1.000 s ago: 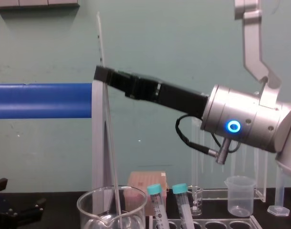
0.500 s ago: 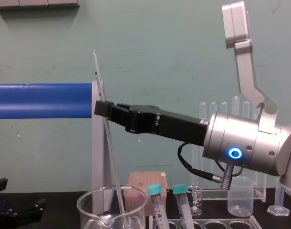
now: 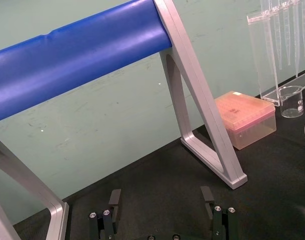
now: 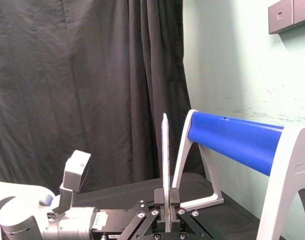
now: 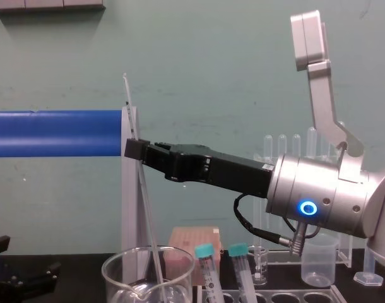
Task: Hold the thermometer with one hand and immerse one end into the beaker, then reinsert it into the test tube rack.
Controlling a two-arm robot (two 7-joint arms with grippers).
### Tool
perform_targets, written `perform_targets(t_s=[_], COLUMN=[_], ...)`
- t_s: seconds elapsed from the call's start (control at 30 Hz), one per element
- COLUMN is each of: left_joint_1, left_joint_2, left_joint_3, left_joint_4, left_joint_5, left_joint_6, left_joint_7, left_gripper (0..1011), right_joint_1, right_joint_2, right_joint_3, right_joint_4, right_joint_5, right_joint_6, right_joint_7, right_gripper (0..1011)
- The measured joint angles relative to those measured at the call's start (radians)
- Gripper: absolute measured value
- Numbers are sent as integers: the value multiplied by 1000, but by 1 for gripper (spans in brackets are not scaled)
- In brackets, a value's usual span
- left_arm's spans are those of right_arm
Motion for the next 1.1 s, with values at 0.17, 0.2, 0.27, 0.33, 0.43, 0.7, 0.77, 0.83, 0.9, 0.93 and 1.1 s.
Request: perform_targets(t_s=[0.17, 0.2, 0.27, 0.33, 0.43, 0.7, 0.77, 0.83, 0.9, 0.93, 1.1], left_joint_1=[0, 0, 0, 0, 0, 0, 0, 0, 0, 0, 0], left_joint_2=[0, 0, 0, 0, 0, 0, 0, 0, 0, 0, 0], left_joint_3=[0, 0, 0, 0, 0, 0, 0, 0, 0, 0, 0], left_joint_4=[0, 0, 0, 0, 0, 0, 0, 0, 0, 0, 0], left_joint_5=[0, 0, 0, 0, 0, 0, 0, 0, 0, 0, 0], left_joint_6=[0, 0, 0, 0, 0, 0, 0, 0, 0, 0, 0], left_joint_7=[0, 0, 0, 0, 0, 0, 0, 0, 0, 0, 0], left_gripper=[1008, 1008, 1008, 1008, 1008, 1008, 1008, 1008, 1008, 1008, 1008], right_joint_1=[0, 1, 0, -1, -2, -6, -7, -9, -9, -10, -12], right_joint_2=[-5, -5, -6, -6, -5, 1, 2, 3, 4, 4, 5], right_joint_3=[3, 4, 5, 5, 5, 5, 5, 5, 5, 5, 4], right_joint_4=[3, 3, 3, 3, 1, -13, -15, -19, -21, -22, -27], right_joint_5=[-2, -3, -4, -6, -9, -14, -14, -15, -15, -15, -16], right_joint_6=[-1, -1, -1, 0, 0, 10, 11, 12, 13, 14, 16], right_joint_7=[2, 2, 2, 1, 1, -2, -4, -5, -6, -7, -10], right_gripper=[56, 55, 55, 55, 55, 55, 55, 55, 55, 55, 55])
